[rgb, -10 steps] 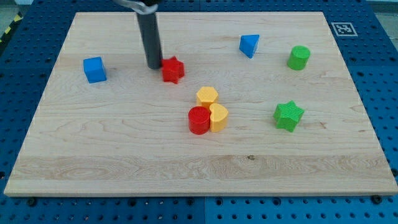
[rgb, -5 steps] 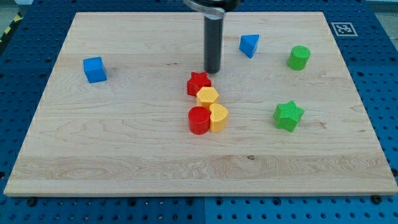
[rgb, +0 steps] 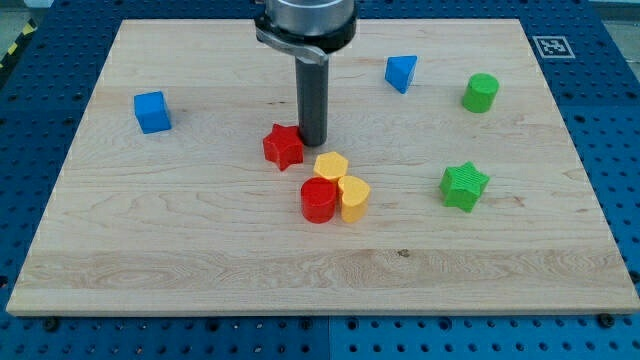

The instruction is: Drag the red star to the top of the red circle

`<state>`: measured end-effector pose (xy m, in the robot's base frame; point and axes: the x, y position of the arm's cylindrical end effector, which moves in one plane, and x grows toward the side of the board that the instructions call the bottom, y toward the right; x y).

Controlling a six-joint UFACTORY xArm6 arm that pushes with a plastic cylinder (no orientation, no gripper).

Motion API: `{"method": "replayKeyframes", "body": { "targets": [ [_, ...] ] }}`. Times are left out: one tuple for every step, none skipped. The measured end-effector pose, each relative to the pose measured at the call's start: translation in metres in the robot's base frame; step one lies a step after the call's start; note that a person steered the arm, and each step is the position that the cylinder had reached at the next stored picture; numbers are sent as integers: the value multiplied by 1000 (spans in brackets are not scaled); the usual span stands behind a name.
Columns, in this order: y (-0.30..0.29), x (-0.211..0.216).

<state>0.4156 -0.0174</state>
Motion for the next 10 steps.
{"method": "replayKeyframes", "body": {
  "targets": [
    [-13,-7],
    [-32,-7],
    [-44,-11],
    [-75,-11],
    [-86,-11],
    [-70,-8],
    [-46,4],
    [-55,-5],
    [-90,-23],
    [-103,11]
  ]
}}
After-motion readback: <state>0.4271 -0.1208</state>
